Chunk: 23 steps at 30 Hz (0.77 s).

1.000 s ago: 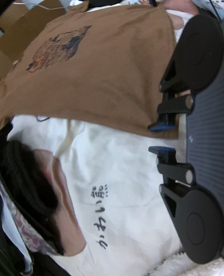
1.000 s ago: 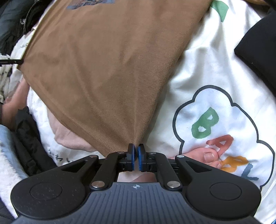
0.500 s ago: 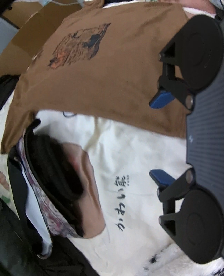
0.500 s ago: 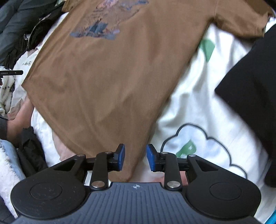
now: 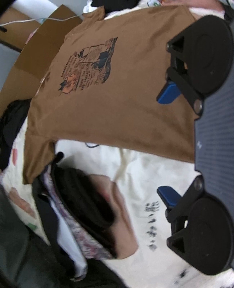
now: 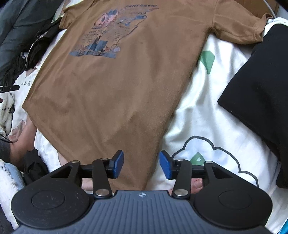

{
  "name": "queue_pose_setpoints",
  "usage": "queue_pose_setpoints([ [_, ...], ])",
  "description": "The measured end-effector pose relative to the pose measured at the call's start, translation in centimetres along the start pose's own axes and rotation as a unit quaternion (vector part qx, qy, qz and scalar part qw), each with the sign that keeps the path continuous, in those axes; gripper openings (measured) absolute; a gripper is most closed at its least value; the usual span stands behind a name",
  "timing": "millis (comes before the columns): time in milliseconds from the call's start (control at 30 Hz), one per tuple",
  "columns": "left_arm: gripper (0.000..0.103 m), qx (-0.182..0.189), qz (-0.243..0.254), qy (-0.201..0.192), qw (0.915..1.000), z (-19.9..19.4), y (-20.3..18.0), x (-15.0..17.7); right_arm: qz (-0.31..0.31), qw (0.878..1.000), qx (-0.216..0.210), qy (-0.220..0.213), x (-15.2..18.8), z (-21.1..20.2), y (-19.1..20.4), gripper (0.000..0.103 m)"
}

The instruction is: Fold clothes

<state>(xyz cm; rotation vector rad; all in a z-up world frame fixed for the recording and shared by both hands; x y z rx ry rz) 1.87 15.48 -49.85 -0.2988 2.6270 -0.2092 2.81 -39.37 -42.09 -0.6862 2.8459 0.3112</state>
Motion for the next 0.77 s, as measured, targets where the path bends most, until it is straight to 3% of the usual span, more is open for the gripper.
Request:
queue_pose_setpoints([
  [67, 0.102, -0.004, 0.002, -0.009, 1.0000, -0.2, -0.3, -0.2, 0.008, 1.000, 0.007, -0.014, -0.3, -0.3, 0.1, 0.079],
  [267, 0.102, -0.008, 0.017, 0.006, 0.9998, 0.5, -1.2, 0.0, -0.003, 0.999, 0.029, -0.038, -0.7, -0.7, 0.3, 0.090],
  [767, 0.102, 0.004, 0.086, 0.004, 0.9963, 1.0, -3.7, 0.7, -0.037, 0.993, 0.074, -0.089, -1.3, -1.7, 0.9, 0.090],
])
Point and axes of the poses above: each gripper's, at about its wrist camera, not at the fingertips, and z roughly the way its jaws point, y to its left, x to its underside, the point moved 7 cm from there along z, roughly the way its jaws point, and after that the axes turned 13 degrees about -z, right-handed, at the moved point
